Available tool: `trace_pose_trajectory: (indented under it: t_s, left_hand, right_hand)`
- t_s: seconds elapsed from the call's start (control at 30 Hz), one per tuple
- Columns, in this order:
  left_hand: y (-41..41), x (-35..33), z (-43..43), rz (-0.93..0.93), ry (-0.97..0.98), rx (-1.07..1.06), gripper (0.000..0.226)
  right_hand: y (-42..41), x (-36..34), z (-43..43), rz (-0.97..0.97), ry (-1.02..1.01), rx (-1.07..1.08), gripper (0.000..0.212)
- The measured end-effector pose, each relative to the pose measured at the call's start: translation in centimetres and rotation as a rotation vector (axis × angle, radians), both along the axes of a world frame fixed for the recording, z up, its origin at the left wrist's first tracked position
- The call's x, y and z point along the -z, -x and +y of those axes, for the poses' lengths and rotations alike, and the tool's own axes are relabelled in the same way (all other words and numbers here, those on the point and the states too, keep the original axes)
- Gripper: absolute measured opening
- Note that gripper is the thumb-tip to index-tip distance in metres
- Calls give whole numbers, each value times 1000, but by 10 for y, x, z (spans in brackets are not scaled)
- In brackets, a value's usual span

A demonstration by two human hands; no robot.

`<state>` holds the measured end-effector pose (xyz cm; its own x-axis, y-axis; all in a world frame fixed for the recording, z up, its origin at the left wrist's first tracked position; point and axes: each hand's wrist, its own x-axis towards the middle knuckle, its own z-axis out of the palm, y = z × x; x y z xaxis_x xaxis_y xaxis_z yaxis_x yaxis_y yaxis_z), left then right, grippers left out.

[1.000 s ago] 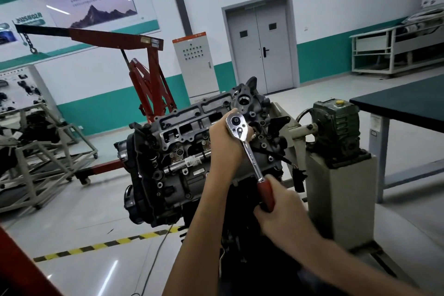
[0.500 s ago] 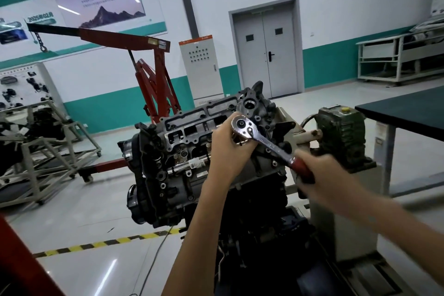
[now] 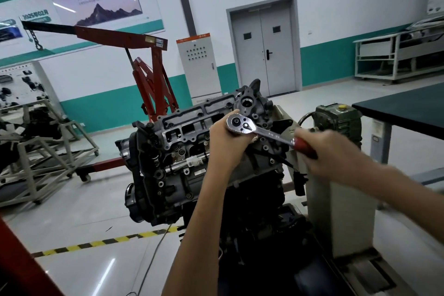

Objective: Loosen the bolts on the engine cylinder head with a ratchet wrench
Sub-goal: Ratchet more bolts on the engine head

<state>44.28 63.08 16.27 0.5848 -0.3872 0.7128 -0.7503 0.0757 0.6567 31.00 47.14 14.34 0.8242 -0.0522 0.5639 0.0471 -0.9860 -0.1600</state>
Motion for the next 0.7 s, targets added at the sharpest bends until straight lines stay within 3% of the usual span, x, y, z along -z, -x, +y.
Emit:
trace_pose_trajectory:
  t_s: [0.1,0.2,0.3,0.4,0.53,0.6,0.7]
  left_hand:
    - [-3,-6,5,-30,-81,21,36]
    - [-3,-5,9,-54,-102,16,34]
    - [2,1,9,-129,-25,-10,19]
    - [8,3,4,-146,32,-39,18]
    - [13,2,1,-45,80,-55,42]
    - [11,2,1,-20,83,-55,44]
    - [6,0,2,4,46,-27,45]
  right_hand:
    - [-6,-41,-20,-14,183,4,16]
    - [-6,-34,-20,17,139,23,18]
    - [5,8,13,79,-143,-31,26]
    - [8,43,68,-69,-484,-100,39]
    - [-3,61,114,-143,-746,-153,35]
    - [-2,58,107,-125,-681,-150,36]
    - [4,39,59,-12,-399,-124,38]
